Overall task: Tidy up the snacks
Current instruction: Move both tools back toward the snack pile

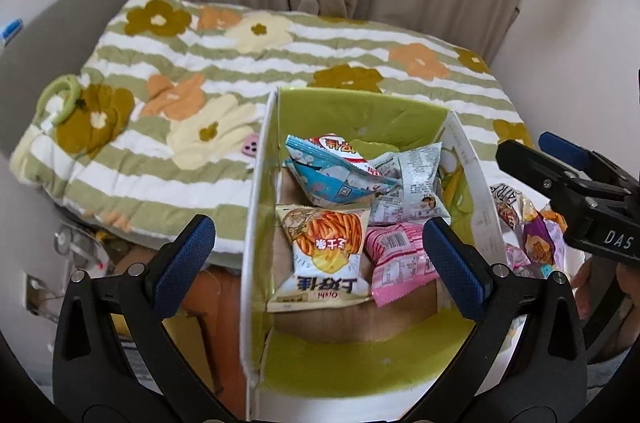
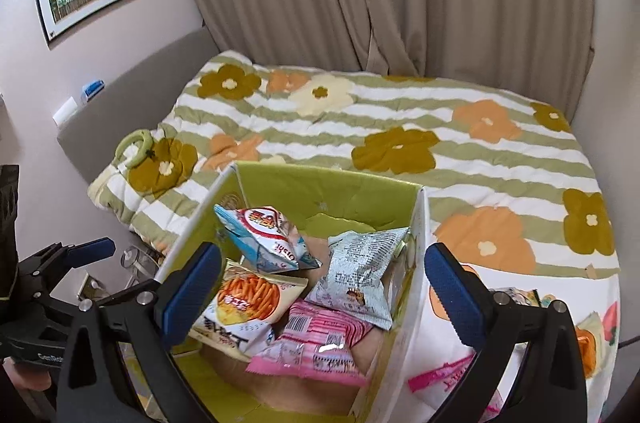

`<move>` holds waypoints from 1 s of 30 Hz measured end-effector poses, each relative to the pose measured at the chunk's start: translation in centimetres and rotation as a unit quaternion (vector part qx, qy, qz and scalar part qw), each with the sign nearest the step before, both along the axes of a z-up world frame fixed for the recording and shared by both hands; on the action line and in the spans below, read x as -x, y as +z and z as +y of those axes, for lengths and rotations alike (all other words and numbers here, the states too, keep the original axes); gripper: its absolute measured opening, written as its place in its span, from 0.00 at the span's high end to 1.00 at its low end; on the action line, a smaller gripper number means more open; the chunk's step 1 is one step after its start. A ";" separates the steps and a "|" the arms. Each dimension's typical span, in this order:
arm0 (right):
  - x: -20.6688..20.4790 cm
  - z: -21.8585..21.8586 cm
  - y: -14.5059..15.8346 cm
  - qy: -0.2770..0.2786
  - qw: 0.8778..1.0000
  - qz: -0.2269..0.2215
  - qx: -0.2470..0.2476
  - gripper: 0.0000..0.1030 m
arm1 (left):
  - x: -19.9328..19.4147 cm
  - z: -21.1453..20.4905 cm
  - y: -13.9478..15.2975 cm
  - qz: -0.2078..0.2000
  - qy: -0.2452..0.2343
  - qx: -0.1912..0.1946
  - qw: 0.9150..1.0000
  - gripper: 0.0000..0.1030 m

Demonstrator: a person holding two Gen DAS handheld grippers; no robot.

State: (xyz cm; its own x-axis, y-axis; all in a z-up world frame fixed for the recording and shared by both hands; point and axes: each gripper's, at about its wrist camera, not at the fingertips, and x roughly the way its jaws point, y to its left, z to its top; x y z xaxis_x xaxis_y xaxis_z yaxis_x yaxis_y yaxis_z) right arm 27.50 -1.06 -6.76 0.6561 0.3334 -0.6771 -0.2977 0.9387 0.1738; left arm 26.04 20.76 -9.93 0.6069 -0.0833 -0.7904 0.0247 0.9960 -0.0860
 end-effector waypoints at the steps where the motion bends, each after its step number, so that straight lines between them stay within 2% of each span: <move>1: 0.5 -0.1 0.4 -0.003 1.000 -0.004 -0.001 0.02 | 0.5 -0.1 0.4 -0.005 -0.002 -0.002 1.000 0.00; 5: 3.1 -0.9 1.6 -0.025 0.999 -0.023 -0.003 0.02 | 2.7 -0.6 1.9 -0.027 -0.013 -0.007 1.000 0.00; 14: 8.8 -4.0 3.2 -0.094 0.995 -0.046 -0.001 0.02 | 6.4 -2.2 3.2 -0.053 -0.054 -0.002 0.997 0.00; 25: 16.0 -9.6 5.1 -0.173 0.982 -0.068 0.028 0.02 | 9.1 -7.8 3.9 -0.068 -0.130 0.024 0.989 0.00; 30: 18.0 -13.7 5.3 -0.205 0.977 -0.059 0.017 0.02 | 10.0 -11.3 3.8 -0.069 -0.170 0.026 0.983 0.00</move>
